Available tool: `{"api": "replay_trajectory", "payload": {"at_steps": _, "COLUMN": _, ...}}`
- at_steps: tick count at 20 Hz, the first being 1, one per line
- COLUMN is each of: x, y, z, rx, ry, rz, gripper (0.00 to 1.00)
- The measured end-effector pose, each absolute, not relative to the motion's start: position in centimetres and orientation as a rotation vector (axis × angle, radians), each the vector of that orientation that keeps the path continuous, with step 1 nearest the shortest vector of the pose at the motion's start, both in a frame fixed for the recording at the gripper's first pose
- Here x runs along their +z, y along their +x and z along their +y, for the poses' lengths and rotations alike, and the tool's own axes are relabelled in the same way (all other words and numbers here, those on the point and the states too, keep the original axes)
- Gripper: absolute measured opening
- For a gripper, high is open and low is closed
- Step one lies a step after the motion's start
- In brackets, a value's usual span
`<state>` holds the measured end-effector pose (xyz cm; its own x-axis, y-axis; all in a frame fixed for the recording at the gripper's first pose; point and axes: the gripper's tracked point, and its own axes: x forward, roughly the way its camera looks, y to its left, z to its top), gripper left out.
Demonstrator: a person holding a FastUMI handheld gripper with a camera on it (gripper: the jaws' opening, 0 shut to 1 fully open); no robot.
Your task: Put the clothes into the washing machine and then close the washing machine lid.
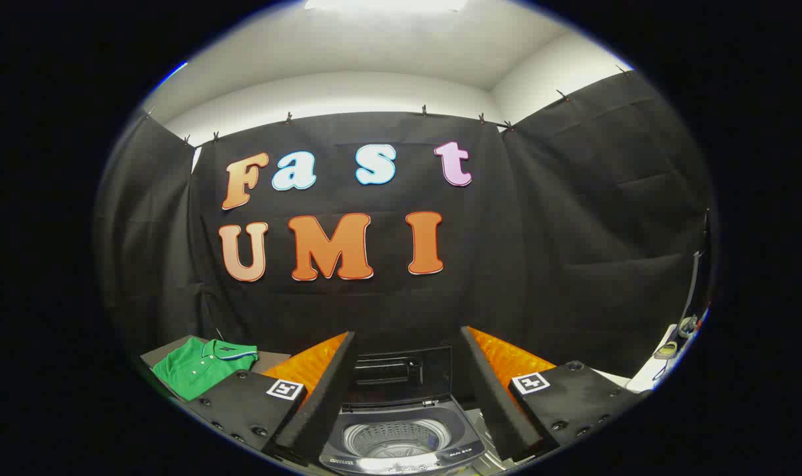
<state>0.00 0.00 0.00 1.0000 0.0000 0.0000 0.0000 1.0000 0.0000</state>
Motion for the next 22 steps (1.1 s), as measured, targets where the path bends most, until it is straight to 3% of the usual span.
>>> {"api": "replay_trajectory", "payload": {"at_steps": 22, "x": -0.47, "y": 0.53, "z": 1.0, "rx": 0.011, "ry": -0.012, "rz": 0.003, "gripper": 0.99}}
